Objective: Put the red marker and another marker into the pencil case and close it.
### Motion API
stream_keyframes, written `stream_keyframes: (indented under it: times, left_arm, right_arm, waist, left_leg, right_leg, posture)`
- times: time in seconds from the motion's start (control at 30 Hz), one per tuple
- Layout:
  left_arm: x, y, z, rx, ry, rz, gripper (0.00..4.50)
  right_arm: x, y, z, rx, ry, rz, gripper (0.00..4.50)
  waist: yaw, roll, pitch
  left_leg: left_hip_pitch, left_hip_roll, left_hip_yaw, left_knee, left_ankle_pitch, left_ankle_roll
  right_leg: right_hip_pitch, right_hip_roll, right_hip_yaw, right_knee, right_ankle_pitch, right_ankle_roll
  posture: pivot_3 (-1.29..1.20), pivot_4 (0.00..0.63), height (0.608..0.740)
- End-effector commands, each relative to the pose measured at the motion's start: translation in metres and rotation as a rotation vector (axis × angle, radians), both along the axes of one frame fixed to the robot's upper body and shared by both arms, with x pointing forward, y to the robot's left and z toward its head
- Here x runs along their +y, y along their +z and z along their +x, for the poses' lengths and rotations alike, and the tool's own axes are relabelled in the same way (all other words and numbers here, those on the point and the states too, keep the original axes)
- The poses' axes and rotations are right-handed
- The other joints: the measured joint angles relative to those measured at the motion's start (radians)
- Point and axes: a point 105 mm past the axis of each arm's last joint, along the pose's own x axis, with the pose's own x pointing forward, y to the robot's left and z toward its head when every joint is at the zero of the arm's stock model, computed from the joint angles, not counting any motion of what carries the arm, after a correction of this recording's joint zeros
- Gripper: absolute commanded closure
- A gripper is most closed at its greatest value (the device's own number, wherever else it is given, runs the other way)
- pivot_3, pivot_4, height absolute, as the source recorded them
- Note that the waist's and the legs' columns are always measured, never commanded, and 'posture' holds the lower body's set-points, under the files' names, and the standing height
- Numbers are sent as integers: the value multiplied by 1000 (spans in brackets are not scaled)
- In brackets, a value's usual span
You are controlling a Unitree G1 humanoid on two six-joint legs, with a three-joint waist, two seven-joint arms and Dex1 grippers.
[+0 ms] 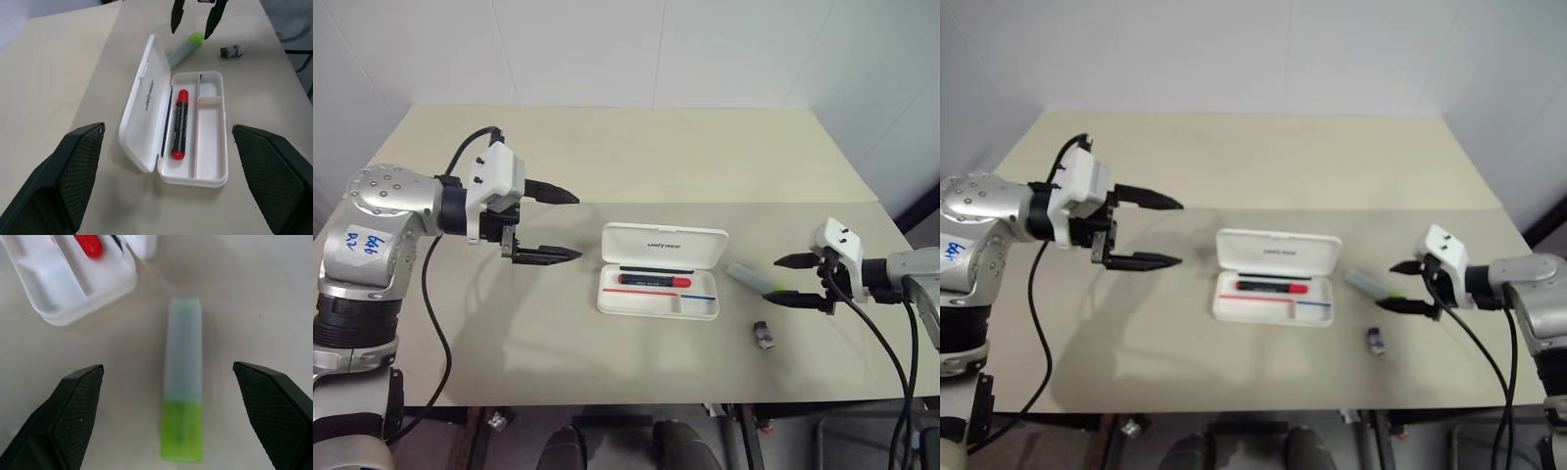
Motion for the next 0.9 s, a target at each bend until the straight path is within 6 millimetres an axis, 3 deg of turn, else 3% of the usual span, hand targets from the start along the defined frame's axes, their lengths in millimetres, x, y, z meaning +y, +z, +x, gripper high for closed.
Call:
stream_keyframes:
  times: [0.03, 0.3, 0.53, 0.67, 0.9]
  left_arm:
    - [0, 8, -4, -54, -9, -17, 92]
    - [-2, 0, -7, -55, -6, -40, 92]
    - [6, 1, -12, -56, 14, -44, 92]
    - [9, 1, -13, -51, 15, -45, 0]
    - [13, -4, -13, -25, 3, -30, 0]
  right_arm:
    - [-9, 8, 12, 10, -25, -76, 0]
    - [-7, 9, 24, 84, -33, -105, 0]
    - [10, -9, 10, 177, 31, -94, 0]
    - [9, -19, 15, 165, 2, -101, 913]
    - [9, -19, 19, 144, -10, -103, 3402]
  waist:
    - [-2, 1, 0]
    - [-10, 2, 1]
    - [-18, 2, 1]
    - [-20, 2, 1]
    - [-22, 2, 1]
  left_leg:
    - [0, 0, 1, 0, 0, 0]
    - [0, 0, 3, -1, -1, 0]
    - [0, 0, 3, 0, -1, -1]
    - [0, 0, 3, 1, -1, -1]
    - [0, 0, 3, 1, -1, -1]
  right_leg:
    - [0, 0, 1, 0, 0, 0]
    - [-2, 0, 2, 0, 0, 0]
    - [-2, 0, 2, 0, -1, 1]
    - [-1, 0, 3, 1, 0, 1]
    - [-1, 0, 3, 1, -1, 1]
  posture:
    - [0, 150, 740]
    - [0, 150, 740]
    - [0, 150, 740]
    - [0, 150, 740]
    - [0, 150, 740]
